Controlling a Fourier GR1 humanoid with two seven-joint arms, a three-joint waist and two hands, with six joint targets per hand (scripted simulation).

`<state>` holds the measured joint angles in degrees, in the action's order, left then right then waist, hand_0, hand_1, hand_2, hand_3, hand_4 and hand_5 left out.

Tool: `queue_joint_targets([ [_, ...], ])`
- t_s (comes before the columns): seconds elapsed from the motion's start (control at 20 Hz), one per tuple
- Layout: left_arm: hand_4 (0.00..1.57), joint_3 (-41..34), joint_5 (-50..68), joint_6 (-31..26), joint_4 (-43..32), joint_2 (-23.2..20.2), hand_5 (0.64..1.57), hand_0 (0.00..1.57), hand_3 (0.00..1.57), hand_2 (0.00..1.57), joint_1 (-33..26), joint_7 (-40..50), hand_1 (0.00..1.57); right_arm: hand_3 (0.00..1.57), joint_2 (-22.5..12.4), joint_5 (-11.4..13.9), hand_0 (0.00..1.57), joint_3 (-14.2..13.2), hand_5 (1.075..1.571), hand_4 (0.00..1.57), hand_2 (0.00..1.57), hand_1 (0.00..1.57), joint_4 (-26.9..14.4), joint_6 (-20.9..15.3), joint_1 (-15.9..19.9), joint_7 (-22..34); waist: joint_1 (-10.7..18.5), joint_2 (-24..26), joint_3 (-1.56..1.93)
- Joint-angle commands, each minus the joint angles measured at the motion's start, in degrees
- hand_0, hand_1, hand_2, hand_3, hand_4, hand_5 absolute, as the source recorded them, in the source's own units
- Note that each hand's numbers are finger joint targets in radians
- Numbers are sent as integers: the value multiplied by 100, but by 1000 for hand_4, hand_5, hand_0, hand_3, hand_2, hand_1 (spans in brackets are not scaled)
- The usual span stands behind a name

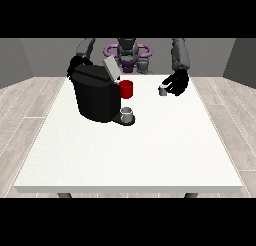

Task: Insert the coffee pod into the coffee machine and close the lid

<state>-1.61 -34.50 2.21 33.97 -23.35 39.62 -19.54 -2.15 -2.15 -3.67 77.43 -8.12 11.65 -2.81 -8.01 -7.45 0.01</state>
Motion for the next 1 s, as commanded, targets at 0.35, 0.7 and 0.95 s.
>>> queue_joint_targets([
  [0.35, 556, 30, 28, -1099, 461, 0, 1571, 1255, 1288, 1332, 1072, 683, 1255, 0, 78, 124, 0, 87, 1571, 443, 0, 0, -510, -128, 324, 255, -3, 353, 0],
  [0.7, 537, -149, -50, -857, 474, 97, 1571, 1253, 1281, 1328, 1305, 1007, 1253, 0, 49, -36, 0, 168, 1571, 475, 0, 0, -415, 247, 106, -169, -336, 190, 0],
  [0.95, 515, -421, -3, -817, 405, -185, 1571, 1248, 1237, 1292, 1849, 1038, 1248, 0, 142, 70, 0, 325, 1571, 500, 0, 0, -127, 148, 425, -135, -575, -121, -1],
])
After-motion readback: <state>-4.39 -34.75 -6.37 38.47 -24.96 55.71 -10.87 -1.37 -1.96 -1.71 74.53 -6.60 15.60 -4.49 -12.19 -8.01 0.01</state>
